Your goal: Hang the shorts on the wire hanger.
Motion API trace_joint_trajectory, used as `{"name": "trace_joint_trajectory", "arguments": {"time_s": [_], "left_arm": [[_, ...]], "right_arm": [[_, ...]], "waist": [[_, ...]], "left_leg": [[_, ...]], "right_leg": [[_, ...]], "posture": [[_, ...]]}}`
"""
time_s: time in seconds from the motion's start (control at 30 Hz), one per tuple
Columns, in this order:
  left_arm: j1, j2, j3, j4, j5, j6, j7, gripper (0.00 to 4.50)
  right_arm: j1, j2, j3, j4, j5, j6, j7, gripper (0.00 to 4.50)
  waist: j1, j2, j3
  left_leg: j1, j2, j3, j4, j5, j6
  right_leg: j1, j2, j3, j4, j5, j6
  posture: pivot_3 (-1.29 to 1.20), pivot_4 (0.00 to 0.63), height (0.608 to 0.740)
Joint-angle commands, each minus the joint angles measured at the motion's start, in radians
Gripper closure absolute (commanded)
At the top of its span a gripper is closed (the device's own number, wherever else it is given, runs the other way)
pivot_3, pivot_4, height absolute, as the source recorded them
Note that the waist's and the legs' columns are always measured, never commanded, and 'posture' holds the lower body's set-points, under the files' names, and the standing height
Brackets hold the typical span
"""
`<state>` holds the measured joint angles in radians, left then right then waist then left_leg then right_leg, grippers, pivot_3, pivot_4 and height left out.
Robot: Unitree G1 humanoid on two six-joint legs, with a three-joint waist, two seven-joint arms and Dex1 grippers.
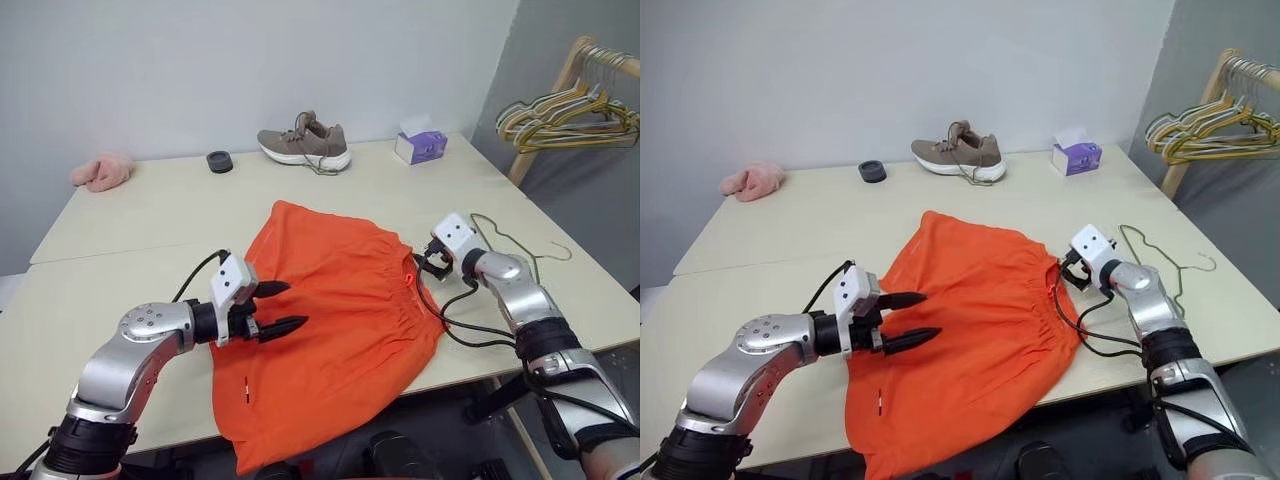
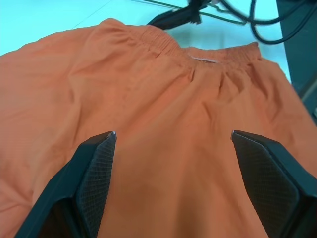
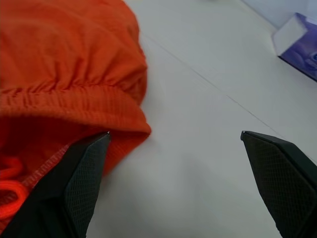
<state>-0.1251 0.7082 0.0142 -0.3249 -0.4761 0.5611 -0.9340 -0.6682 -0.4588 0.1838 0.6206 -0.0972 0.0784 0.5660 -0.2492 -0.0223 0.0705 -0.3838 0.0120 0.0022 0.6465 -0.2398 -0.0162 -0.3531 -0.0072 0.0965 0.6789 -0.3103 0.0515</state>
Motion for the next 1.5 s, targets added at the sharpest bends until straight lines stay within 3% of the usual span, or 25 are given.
{"name": "trace_joint_trajectory", "arguments": {"time_s": [0.03, 0.27, 0.5, 0.67, 0.77, 0.93, 1.17, 1.33, 1.5], "left_arm": [[-0.022, 0.016, 0.031, -0.06, -0.025, 0.026, 0.019, 0.57], [-0.034, 0.013, 0.028, -0.098, -0.039, 0.067, 0.052, 0.57], [-0.043, 0.003, 0.013, -0.061, -0.02, 0.036, 0.054, 0.57], [-0.018, -0.01, 0.019, -0.02, 0.002, -0.024, 0.044, 0.57], [-0.002, -0.016, 0.018, 0.013, 0.021, -0.073, 0.039, 0.57], [0.005, -0.029, 0.005, 0.057, 0.04, -0.13, 0.024, 0.57], [0.003, -0.045, -0.011, 0.066, 0.049, -0.151, 0.018, 0.57], [-0.018, -0.058, -0.018, 0.019, 0.028, -0.102, 0.036, 0.57], [-0.074, -0.091, -0.021, -0.041, -0.041, -0.026, 0.046, 0.57]], "right_arm": [[-0.057, -0.005, 0.025, 0.051, -0.038, -0.092, 0.029, 0.0], [-0.148, 0.06, -0.017, 0.216, -0.014, -0.148, -0.019, 0.0], [-0.241, 0.095, -0.023, 0.4, -0.088, -0.195, -0.261, 0.0], [-0.248, 0.092, -0.026, 0.373, -0.125, -0.346, -0.423, 0.0], [-0.228, 0.074, 0.005, 0.333, -0.17, -0.449, -0.44, 0.0], [-0.151, 0.05, 0.079, 0.245, -0.171, -0.465, -0.175, 0.0], [-0.063, -0.069, 0.086, 0.043, -0.186, -0.306, 0.005, 0.0], [0.032, -0.154, 0.006, -0.154, -0.105, -0.138, 0.109, 0.0], [0.15, -0.17, -0.206, -0.353, 0.089, 0.214, 0.119, 0.0]], "waist": [[0.0, 0.0, 0.0], [-0.003, 0.0, 0.0], [-0.001, 0.0, 0.0], [-0.001, 0.0, 0.0], [-0.002, 0.0, 0.0], [-0.001, -0.001, 0.0], [0.005, 0.001, 0.001], [0.007, 0.001, 0.001], [0.008, 0.0, 0.001]], "left_leg": [[0.0, 0.0, 0.0, 0.0, 0.0, 0.0], [0.001, 0.0, 0.0, 0.0, 0.0, 0.0], [0.001, -0.001, -0.001, 0.0, 0.0, 0.0], [0.001, -0.001, -0.001, 0.0, 0.0, 0.0], [0.001, -0.001, 0.0, 0.0, 0.0, 0.0], [0.001, 0.0, -0.001, 0.0, 0.0, 0.0], [0.0, -0.002, 0.0, 0.0, 0.0, 0.0], [0.0, -0.001, -0.002, 0.0, 0.0, 0.0], [0.0, -0.001, -0.001, 0.0, 0.0, 0.0]], "right_leg": [[0.0, 0.0, 0.0, 0.0, 0.001, -0.001], [0.0, 0.0, 0.0, 0.001, 0.002, -0.003], [0.0, 0.0, 0.0, 0.001, 0.002, -0.003], [0.0, 0.0, 0.0, 0.001, 0.002, -0.003], [0.0, 0.0, 0.0, 0.001, 0.002, -0.003], [0.001, 0.0, 0.0, 0.001, 0.002, -0.003], [0.001, -0.002, 0.0, 0.001, 0.002, -0.003], [0.001, -0.002, -0.001, 0.001, 0.002, -0.002], [0.001, -0.001, -0.001, 0.001, 0.002, -0.002]], "posture": [[-0.16, 0.016, 0.74], [-0.16, 0.016, 0.74], [-0.15, 0.015, 0.74], [-0.15, 0.017, 0.74], [-0.15, 0.018, 0.74], [-0.16, 0.022, 0.74], [-0.17, 0.024, 0.74], [-0.18, 0.026, 0.74], [-0.2, 0.034, 0.74]]}}
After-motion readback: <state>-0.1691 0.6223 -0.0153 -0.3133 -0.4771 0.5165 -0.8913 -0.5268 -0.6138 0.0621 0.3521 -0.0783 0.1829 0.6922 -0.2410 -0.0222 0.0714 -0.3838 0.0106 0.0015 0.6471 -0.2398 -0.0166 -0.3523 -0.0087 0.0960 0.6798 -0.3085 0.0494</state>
